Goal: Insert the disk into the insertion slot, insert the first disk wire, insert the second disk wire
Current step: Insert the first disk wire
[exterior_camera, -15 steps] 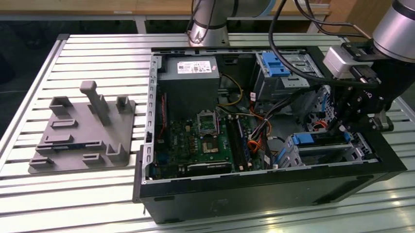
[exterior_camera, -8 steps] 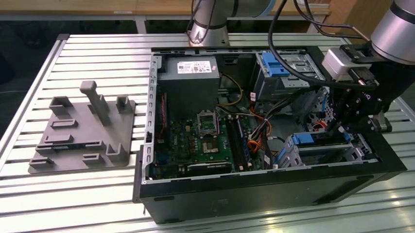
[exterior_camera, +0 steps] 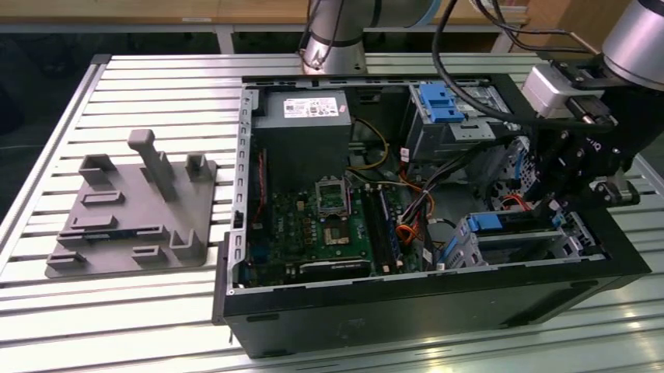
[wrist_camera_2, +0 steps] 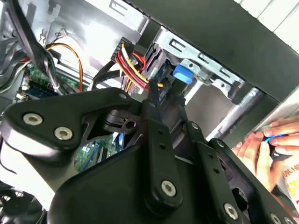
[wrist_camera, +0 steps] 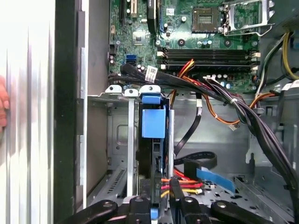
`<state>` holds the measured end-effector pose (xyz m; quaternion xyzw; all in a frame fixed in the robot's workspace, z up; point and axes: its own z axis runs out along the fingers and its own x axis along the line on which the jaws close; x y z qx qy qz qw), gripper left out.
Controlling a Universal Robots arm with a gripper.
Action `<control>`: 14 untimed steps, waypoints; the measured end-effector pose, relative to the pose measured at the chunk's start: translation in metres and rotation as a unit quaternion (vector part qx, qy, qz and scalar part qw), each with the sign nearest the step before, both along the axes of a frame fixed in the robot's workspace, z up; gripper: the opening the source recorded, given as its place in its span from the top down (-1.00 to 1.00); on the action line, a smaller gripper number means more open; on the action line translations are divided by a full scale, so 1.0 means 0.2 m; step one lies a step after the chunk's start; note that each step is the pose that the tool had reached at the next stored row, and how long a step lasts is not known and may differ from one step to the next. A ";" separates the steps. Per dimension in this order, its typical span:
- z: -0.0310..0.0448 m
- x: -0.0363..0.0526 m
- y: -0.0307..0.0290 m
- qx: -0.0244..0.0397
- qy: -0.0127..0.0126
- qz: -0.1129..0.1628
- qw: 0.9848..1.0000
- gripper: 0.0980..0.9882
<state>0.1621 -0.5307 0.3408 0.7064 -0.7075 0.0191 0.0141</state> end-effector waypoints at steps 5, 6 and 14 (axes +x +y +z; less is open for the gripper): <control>0.110 0.000 0.010 0.000 0.000 0.000 1.000 0.54; 0.133 0.000 0.012 0.000 0.000 0.000 1.000 0.54; 0.184 0.002 0.013 0.000 0.000 -0.001 1.000 0.54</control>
